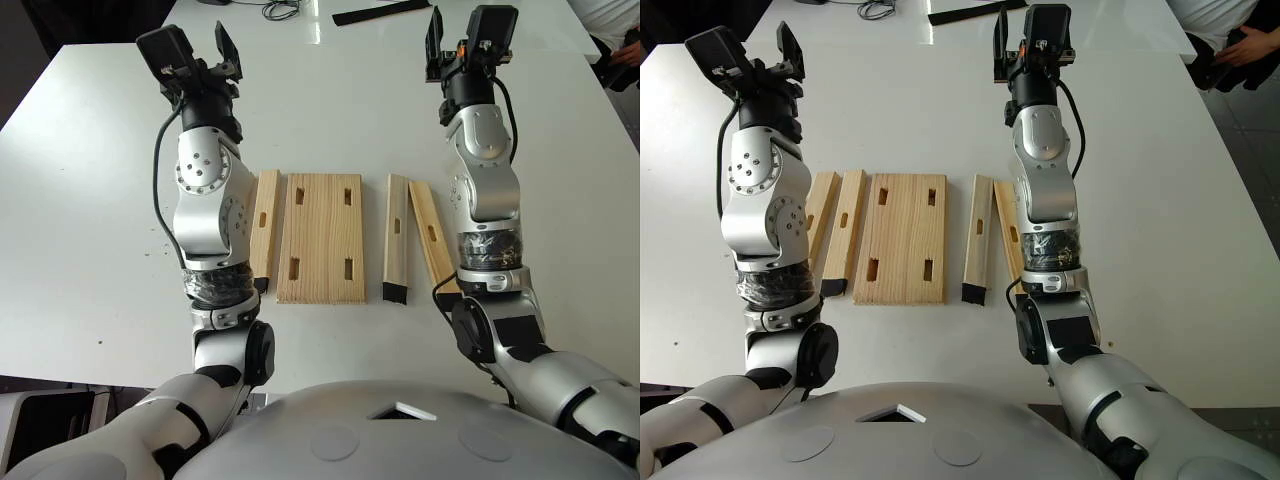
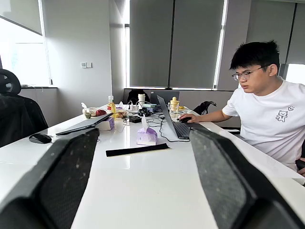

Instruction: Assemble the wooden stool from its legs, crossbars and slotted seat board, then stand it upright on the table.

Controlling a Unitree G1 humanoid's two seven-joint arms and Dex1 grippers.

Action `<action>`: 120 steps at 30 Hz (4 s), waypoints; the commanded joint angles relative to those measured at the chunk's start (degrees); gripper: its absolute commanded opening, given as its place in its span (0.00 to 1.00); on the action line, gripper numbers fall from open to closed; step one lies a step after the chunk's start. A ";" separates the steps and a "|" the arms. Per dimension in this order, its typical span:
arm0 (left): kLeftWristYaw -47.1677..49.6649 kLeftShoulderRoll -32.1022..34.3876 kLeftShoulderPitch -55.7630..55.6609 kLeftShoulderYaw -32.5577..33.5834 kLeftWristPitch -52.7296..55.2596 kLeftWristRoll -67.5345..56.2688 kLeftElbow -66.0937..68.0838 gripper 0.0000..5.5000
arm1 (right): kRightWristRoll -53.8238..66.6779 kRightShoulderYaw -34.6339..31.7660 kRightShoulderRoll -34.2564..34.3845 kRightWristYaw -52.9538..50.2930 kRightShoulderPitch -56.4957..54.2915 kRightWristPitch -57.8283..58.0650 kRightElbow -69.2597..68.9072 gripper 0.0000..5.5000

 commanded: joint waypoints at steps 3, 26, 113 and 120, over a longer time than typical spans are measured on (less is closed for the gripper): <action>-0.88 1.84 -0.37 -4.00 -0.50 4.36 3.58 0.66 | 0.55 0.12 1.44 -0.72 -1.39 1.11 0.93 0.63; -2.69 0.06 0.72 -3.82 -0.42 4.83 2.76 0.66 | -1.92 2.48 2.78 -0.69 1.96 0.48 -1.69 0.63; -42.78 34.09 40.78 9.13 12.29 -12.65 1.91 0.66 | -4.86 -1.24 0.82 -5.84 16.32 3.57 -16.16 0.63; -42.79 34.41 42.35 8.18 9.47 -10.62 4.84 0.62 | -4.84 -1.25 0.72 -5.91 16.28 3.44 -15.93 0.63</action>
